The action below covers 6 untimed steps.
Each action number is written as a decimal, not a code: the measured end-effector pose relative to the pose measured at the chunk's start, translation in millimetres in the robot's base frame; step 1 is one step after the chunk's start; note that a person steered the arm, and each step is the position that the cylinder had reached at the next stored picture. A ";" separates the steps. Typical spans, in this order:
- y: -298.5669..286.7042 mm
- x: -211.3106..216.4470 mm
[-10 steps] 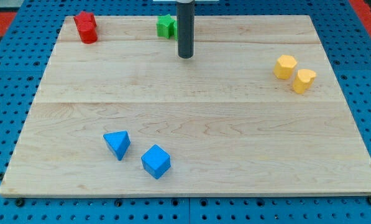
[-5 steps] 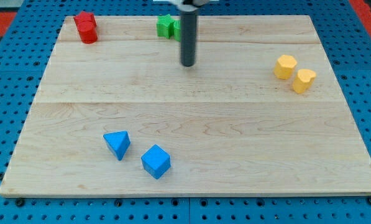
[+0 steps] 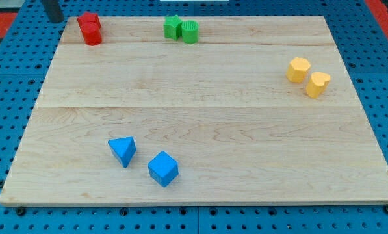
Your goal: Push the red blocks into the blue blocks
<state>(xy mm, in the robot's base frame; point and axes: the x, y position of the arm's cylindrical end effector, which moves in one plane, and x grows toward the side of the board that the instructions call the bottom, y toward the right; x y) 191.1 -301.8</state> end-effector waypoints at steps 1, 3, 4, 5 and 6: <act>18.3 0.2; 60.0 0.4; 82.0 14.5; 82.0 68.2; 78.2 98.4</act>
<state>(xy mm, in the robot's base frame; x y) 289.5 -223.6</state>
